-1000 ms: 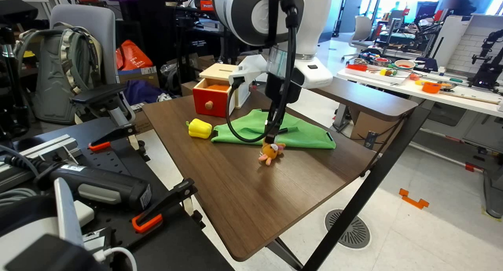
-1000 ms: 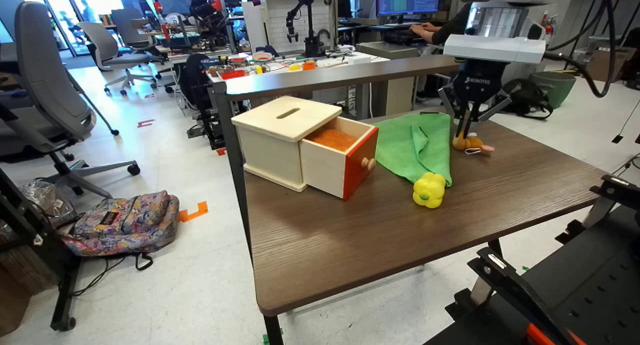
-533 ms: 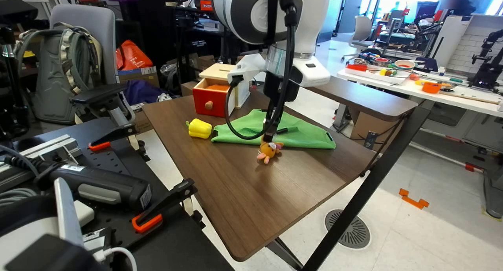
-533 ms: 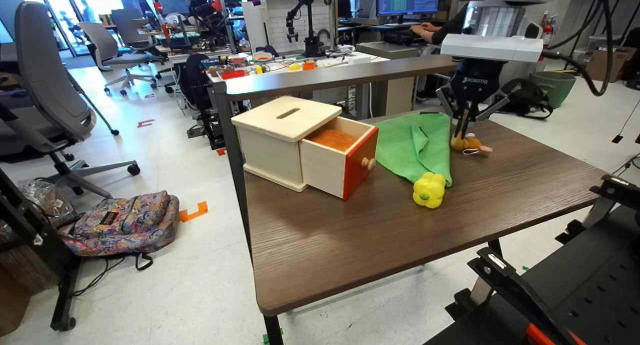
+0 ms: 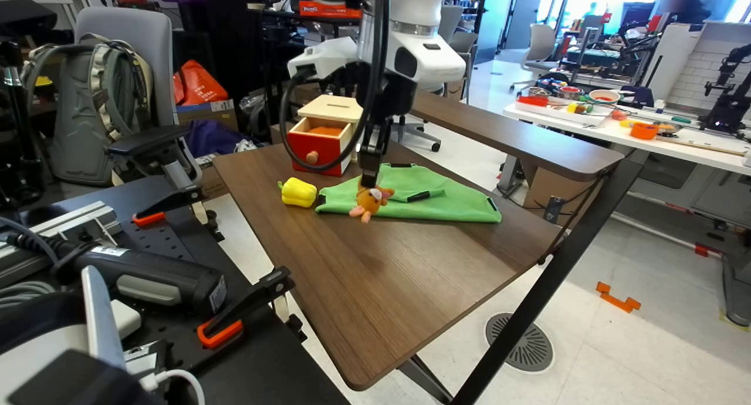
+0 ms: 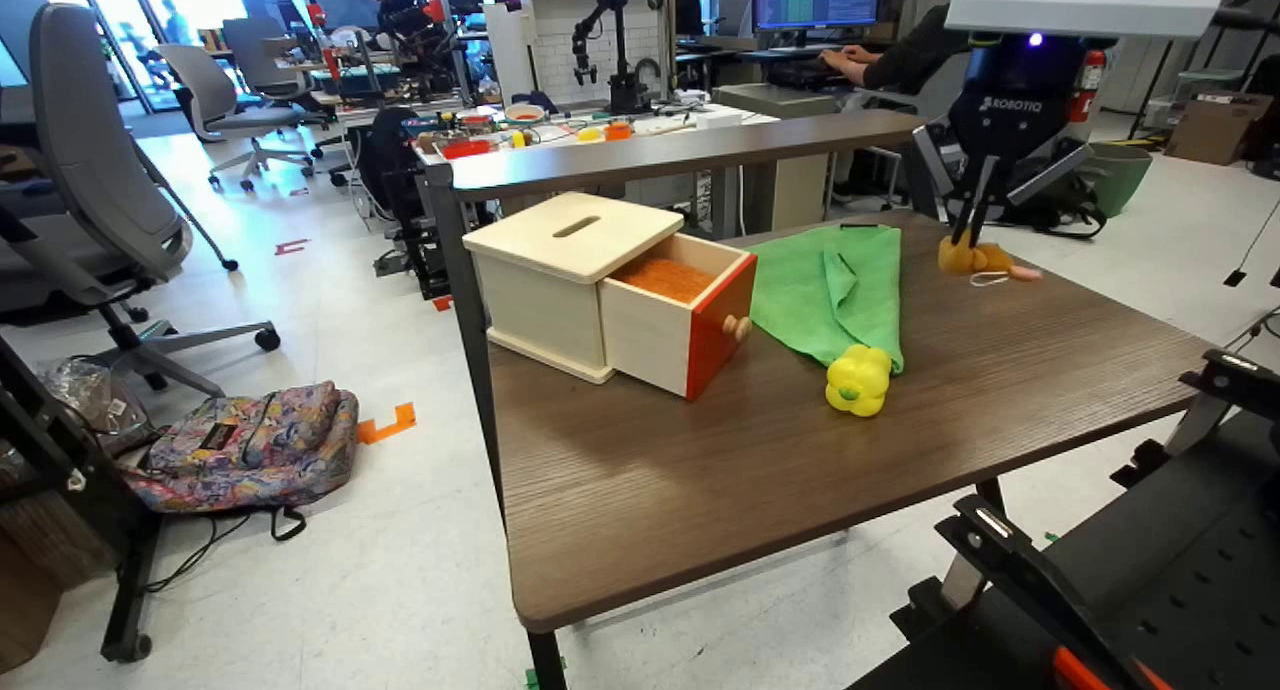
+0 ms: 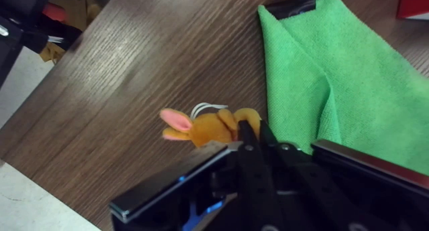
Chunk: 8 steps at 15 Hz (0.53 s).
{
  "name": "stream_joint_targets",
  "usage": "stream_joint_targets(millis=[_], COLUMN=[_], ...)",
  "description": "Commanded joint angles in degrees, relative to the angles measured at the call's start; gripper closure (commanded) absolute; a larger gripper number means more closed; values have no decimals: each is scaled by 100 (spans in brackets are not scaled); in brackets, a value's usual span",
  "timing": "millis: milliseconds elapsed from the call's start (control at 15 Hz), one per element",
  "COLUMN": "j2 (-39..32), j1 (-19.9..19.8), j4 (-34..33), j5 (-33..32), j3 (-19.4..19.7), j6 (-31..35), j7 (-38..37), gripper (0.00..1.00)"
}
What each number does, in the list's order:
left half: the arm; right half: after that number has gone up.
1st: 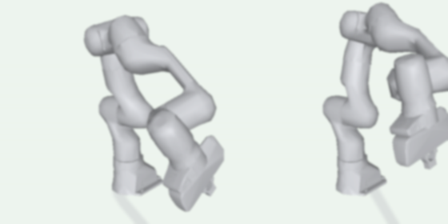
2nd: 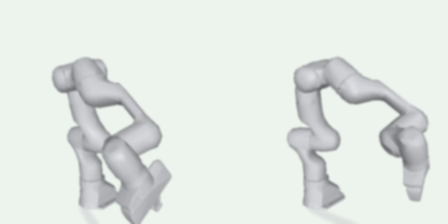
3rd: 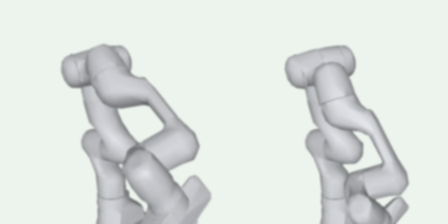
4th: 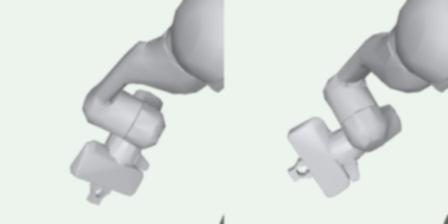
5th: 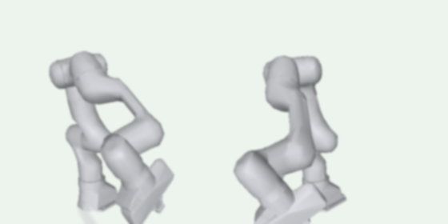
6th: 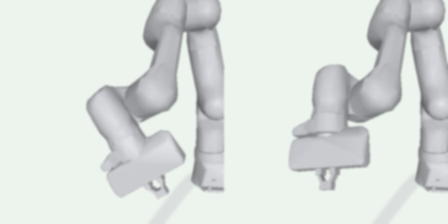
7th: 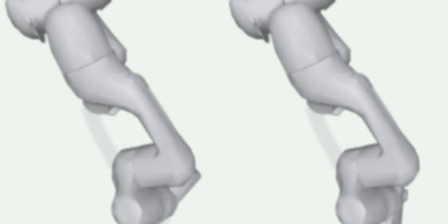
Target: Put the brown doll beside the yellow pepper
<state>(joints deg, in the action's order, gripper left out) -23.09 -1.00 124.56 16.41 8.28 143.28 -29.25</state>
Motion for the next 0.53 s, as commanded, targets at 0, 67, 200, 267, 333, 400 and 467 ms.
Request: stream_joint_targets(millis=[0, 67, 200, 267, 333, 400, 467], j2=[995, 1150, 1361, 1430, 1483, 1524, 1544], j1=[244, 330, 517, 627, 712, 814, 885], j4=[970, 1107, 1292, 1345, 1382, 1398, 1398], j5=[-394, -563, -919, -1112, -1297, -1496, -1672], j3=[-11, -39, -125, -187, -249, -330, -409], j6=[310, 354, 470, 472, 490, 462, 439], j7=[-27, -104, -316, -469, -602, -783, -904], gripper=[98, 98, 98, 98, 98, 98, 98])
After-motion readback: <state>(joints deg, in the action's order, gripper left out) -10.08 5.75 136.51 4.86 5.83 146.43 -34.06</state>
